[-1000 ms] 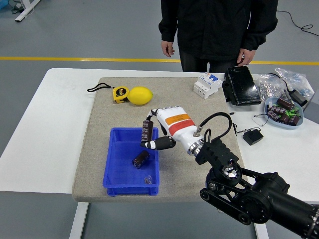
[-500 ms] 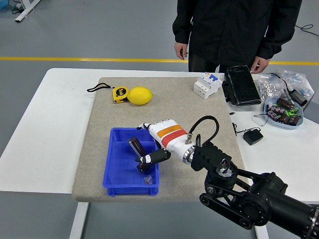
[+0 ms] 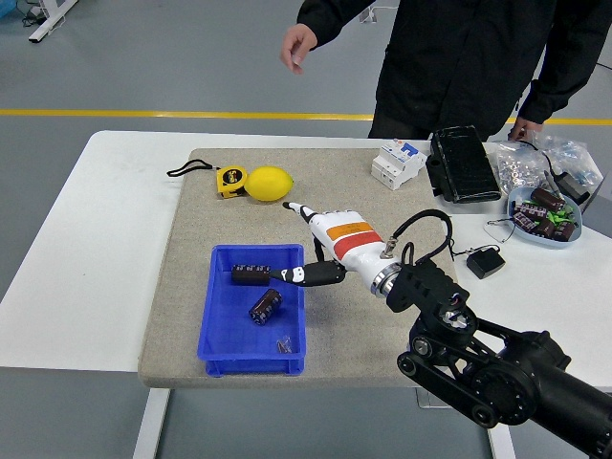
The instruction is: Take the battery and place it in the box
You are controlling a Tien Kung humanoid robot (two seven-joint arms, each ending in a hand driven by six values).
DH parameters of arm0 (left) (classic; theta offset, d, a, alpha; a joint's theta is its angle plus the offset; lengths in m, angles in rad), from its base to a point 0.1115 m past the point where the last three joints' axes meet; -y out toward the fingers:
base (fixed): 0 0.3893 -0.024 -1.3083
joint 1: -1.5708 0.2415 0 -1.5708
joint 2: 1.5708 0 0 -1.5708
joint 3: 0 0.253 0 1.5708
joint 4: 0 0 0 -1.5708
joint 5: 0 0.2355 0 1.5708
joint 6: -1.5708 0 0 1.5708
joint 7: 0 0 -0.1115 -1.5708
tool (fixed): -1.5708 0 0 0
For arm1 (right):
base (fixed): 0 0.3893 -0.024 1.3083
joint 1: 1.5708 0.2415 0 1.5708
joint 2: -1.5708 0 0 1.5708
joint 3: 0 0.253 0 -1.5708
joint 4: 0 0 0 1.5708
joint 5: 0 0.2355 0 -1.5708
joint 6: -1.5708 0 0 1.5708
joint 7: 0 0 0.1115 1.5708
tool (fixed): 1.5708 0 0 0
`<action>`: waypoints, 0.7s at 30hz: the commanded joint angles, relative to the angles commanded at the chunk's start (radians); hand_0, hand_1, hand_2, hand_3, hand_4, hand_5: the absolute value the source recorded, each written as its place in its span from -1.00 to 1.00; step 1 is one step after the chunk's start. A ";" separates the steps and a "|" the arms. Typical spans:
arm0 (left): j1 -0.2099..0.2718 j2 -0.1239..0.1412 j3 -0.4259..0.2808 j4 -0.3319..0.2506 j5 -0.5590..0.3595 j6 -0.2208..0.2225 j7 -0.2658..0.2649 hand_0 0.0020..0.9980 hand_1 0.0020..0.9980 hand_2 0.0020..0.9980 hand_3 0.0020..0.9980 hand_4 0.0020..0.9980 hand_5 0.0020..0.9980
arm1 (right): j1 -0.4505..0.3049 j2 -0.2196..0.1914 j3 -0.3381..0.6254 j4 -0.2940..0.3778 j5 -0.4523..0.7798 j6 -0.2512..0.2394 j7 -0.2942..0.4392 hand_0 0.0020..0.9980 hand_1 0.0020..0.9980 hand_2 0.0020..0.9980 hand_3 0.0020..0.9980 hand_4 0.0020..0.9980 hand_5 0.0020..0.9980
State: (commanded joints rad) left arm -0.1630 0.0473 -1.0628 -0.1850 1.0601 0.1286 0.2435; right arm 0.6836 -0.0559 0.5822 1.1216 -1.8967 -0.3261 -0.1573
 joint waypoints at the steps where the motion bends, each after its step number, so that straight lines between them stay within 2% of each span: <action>1: 0.000 0.000 -0.001 0.000 0.001 0.000 0.000 0.44 0.35 0.35 0.17 0.27 0.08 | -0.009 -0.010 0.025 0.012 0.032 -0.005 0.011 -0.70 -0.77 -0.53 0.97 1.00 0.36; 2: -0.001 0.000 -0.002 0.000 0.002 0.000 0.000 0.44 0.35 0.35 0.17 0.27 0.08 | -0.015 -0.017 0.042 0.021 0.054 -0.006 0.019 -0.70 -0.77 -0.53 0.97 1.00 0.36; 3: -0.001 0.000 -0.002 0.000 0.003 -0.001 0.000 0.44 0.35 0.35 0.17 0.27 0.08 | -0.024 -0.027 0.067 0.034 0.085 -0.004 0.030 -0.53 -0.67 -0.47 0.93 1.00 0.37; 6: -0.001 -0.001 -0.002 0.001 0.001 0.000 -0.001 0.44 0.35 0.35 0.17 0.27 0.08 | -0.063 -0.053 0.164 0.078 0.166 0.021 0.068 -0.53 -0.67 -0.47 0.93 1.00 0.37; 9: -0.001 -0.002 -0.004 0.001 0.004 -0.001 -0.001 0.44 0.35 0.35 0.17 0.27 0.08 | -0.104 -0.076 0.260 0.115 0.278 0.063 0.135 -0.53 -0.67 -0.47 0.93 1.00 0.37; 10: -0.001 -0.002 -0.003 0.001 0.003 -0.001 -0.001 0.44 0.35 0.35 0.17 0.27 0.08 | -0.111 -0.081 0.282 0.121 0.315 0.068 0.153 0.94 0.67 0.73 0.96 1.00 0.39; 12: 0.000 -0.001 -0.001 0.001 0.000 0.000 -0.002 0.44 0.35 0.35 0.17 0.27 0.08 | -0.142 -0.102 0.338 0.138 0.397 0.080 0.199 0.94 0.67 0.73 0.96 1.00 0.39; 15: 0.000 -0.001 0.005 0.002 -0.009 0.002 -0.004 0.44 0.35 0.35 0.17 0.27 0.08 | -0.177 -0.130 0.383 0.140 0.516 0.047 0.266 0.94 0.67 0.73 0.96 1.00 0.39; 16: 0.001 -0.001 0.007 0.002 -0.013 0.002 -0.005 0.44 0.35 0.35 0.17 0.27 0.08 | -0.194 -0.141 0.396 0.136 0.559 0.045 0.286 1.00 0.88 0.92 1.00 1.00 0.79; 21: -0.002 -0.001 0.012 0.002 -0.017 0.003 -0.007 0.44 0.35 0.35 0.17 0.27 0.08 | -0.274 -0.172 0.424 0.128 0.722 0.080 0.327 1.00 0.88 0.92 1.00 1.00 0.79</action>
State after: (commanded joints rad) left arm -0.1648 0.0467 -1.0509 -0.1828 1.0426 0.1313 0.2363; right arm 0.4094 -0.2276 1.0058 1.2492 -1.1744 -0.2457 0.1695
